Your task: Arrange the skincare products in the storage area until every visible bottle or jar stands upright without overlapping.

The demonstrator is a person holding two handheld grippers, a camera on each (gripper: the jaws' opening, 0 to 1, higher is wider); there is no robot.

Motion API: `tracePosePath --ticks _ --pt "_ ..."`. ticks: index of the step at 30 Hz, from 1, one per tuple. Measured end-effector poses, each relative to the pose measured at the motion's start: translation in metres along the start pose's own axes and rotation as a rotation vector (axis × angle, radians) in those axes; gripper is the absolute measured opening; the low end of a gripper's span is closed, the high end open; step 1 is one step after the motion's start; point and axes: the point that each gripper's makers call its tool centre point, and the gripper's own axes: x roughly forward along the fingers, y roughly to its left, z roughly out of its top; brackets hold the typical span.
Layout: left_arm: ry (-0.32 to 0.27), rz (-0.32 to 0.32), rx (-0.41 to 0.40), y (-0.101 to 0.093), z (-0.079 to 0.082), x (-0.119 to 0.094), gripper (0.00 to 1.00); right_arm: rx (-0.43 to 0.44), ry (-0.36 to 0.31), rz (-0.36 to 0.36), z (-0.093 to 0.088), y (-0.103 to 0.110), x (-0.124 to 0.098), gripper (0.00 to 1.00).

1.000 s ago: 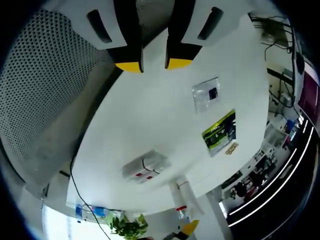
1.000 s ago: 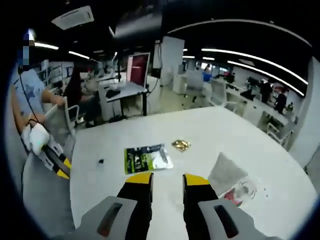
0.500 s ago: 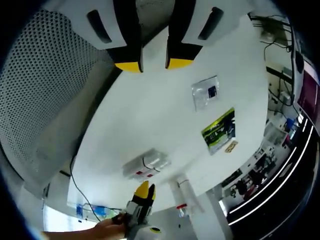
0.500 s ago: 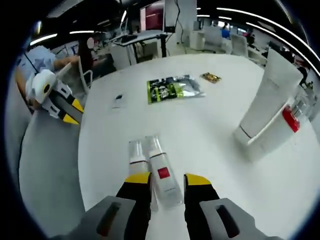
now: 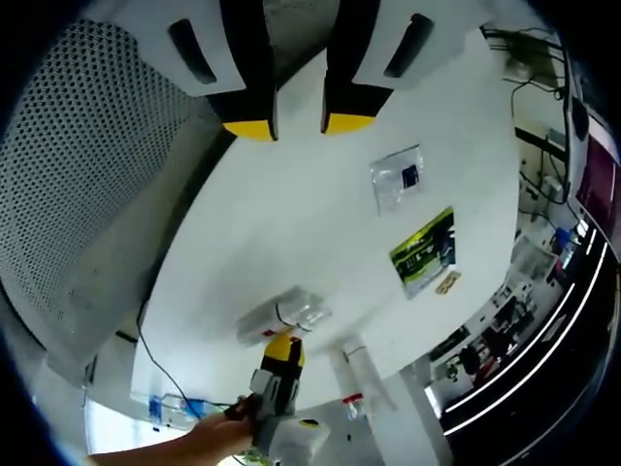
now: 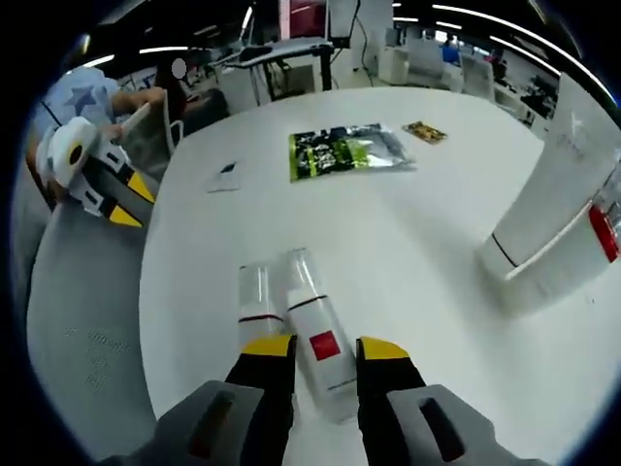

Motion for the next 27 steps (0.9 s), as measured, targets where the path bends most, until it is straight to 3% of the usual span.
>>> tracePosePath --ticks 8,9,10,12,14,16,23,27 --pt "0.002 0.0 -0.013 0.001 0.0 0.0 0.2 0.059 0.013 -0.041 -0.006 -0.004 0.01 0.15" --pt "0.004 -0.002 -0.016 0.0 -0.001 0.0 0.2 0.046 0.017 -0.089 -0.008 -0.009 0.009 0.15" --pt "0.005 -0.002 -0.016 0.001 -0.001 0.0 0.2 0.005 -0.027 -0.095 -0.001 -0.009 0.01 0.14" --pt "0.007 -0.006 -0.018 0.0 -0.001 0.001 0.21 0.059 -0.013 -0.123 -0.004 -0.011 0.008 0.14" --pt "0.008 -0.006 -0.018 0.0 -0.001 0.001 0.21 0.058 -0.015 -0.128 -0.003 -0.011 0.007 0.13" --pt "0.004 -0.007 -0.018 0.0 -0.001 0.001 0.21 0.002 -0.011 -0.188 -0.001 -0.018 0.002 0.13" --pt "0.003 -0.008 -0.028 0.0 0.0 0.001 0.23 -0.003 -0.126 -0.256 0.024 -0.019 -0.025 0.12" --pt "-0.012 -0.011 -0.055 0.001 0.002 0.0 0.24 0.0 -0.203 -0.269 0.036 -0.006 -0.04 0.12"
